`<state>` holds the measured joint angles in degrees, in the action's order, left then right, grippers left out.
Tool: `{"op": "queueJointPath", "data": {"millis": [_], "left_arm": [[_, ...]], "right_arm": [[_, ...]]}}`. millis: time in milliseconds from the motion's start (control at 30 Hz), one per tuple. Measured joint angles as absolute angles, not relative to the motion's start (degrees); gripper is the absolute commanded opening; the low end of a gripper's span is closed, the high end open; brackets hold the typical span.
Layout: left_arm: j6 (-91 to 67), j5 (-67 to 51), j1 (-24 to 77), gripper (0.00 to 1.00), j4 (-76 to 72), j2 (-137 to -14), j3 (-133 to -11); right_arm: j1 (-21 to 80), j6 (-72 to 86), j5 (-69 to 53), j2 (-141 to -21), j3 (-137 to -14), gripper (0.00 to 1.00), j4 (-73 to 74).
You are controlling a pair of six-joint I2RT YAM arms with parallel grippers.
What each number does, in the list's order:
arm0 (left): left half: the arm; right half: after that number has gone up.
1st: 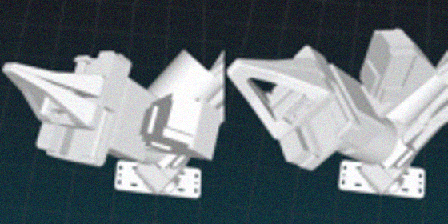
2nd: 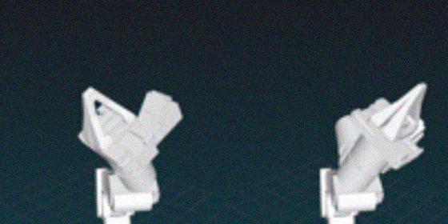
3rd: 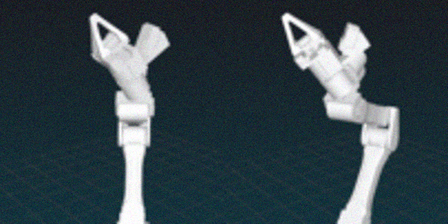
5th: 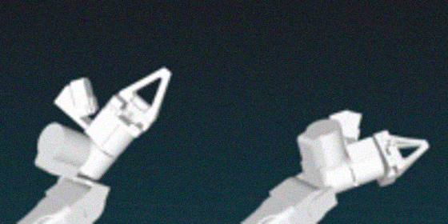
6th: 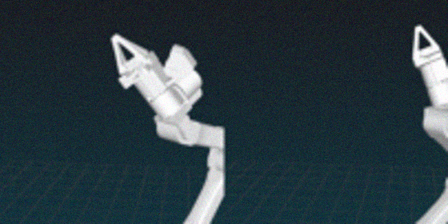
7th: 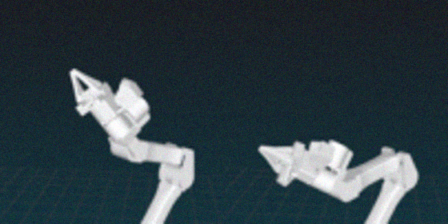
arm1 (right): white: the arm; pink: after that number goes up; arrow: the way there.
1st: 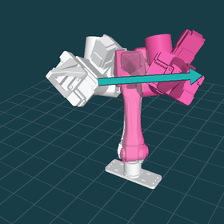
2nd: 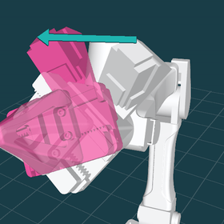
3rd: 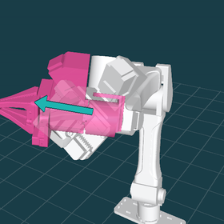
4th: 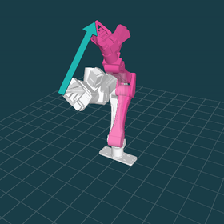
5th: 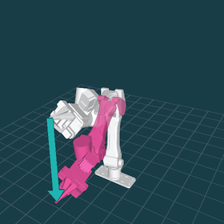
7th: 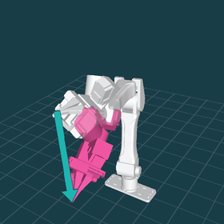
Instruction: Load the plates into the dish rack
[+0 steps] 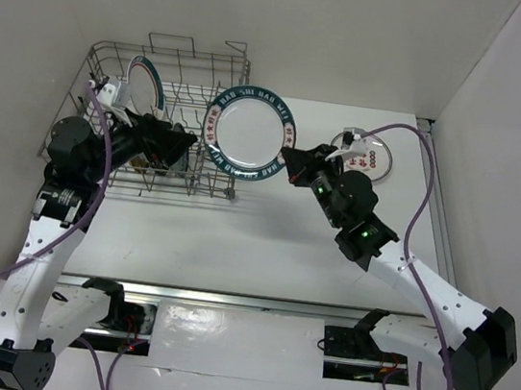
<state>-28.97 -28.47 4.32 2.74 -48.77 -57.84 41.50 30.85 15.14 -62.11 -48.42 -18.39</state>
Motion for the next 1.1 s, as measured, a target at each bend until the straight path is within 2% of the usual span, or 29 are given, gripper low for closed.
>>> {"op": "queueJointPath", "data": {"millis": [233, 333, 433, 533, 567, 600, 667, 700, 733, 767, 800, 833, 967, 1100], "left_arm": [[-29.0, -28.1, 4.3, 1.0, 3.0, -50.2, -57.8], [-29.0, -28.2, 4.3, 0.97, 2.9, -50.1, -57.8], [-29.0, -28.5, 4.3, 0.89, 2.9, -50.2, -57.8], [-29.2, -29.1, 4.3, 0.61, 2.9, -50.2, -57.8], [-29.4, -29.3, 4.3, 0.49, 2.8, -50.2, -57.8], [-29.7, -29.6, 4.3, 0.25, 2.8, -50.2, -57.8], [-30.5, -30.7, 4.5, 0.01, 2.5, -50.2, -57.8], [-30.8, -30.6, 4.6, 0.0, 2.3, -50.2, -57.9], [-31.1, -30.5, 4.6, 0.0, 2.2, -50.2, -57.9], [-31.2, -30.5, 4.6, 0.0, 2.3, -50.2, -57.9], [-30.7, -30.5, 4.6, 0.0, 2.6, -50.2, -57.9], [-30.5, -30.5, 4.6, 0.0, 2.9, -50.2, -57.9], [-30.4, -28.9, 4.6, 0.0, 4.1, -49.9, -58.2], [-30.2, -20.9, 4.6, 0.0, 10.7, -51.0, -64.8]], "right_arm": [[36.4, 35.7, 0.5, -64.1, -48.4, 0.0, -21.2], [35.2, 37.9, -5.0, -65.1, -48.4, 0.0, -23.5], [34.5, 39.9, -10.3, -66.3, -48.6, 0.0, -26.3], [34.2, 41.8, -14.4, -67.4, -48.8, 0.0, -28.8], [34.2, 42.3, -15.5, -67.7, -48.8, 0.0, -29.5], [34.2, 42.8, -16.3, -67.9, -48.8, 0.0, -30.0], [34.1, 43.3, -17.3, -68.1, -48.8, 0.0, -30.5], [34.1, 43.2, -17.5, -68.2, -48.8, 0.13, -30.4], [34.1, 43.0, -17.7, -68.4, -48.8, 0.32, -30.6], [34.1, 43.5, -17.9, -68.4, -48.8, 0.66, -30.7], [34.1, 44.1, -18.0, -68.4, -48.9, 0.95, -30.9], [34.1, 44.1, -18.0, -68.4, -49.1, 1.0, -31.0], [34.1, 43.4, -16.6, -68.3, -50.9, 1.0, -30.3], [34.1, 41.1, -12.8, -66.4, -51.5, 1.0, -26.8]]}}
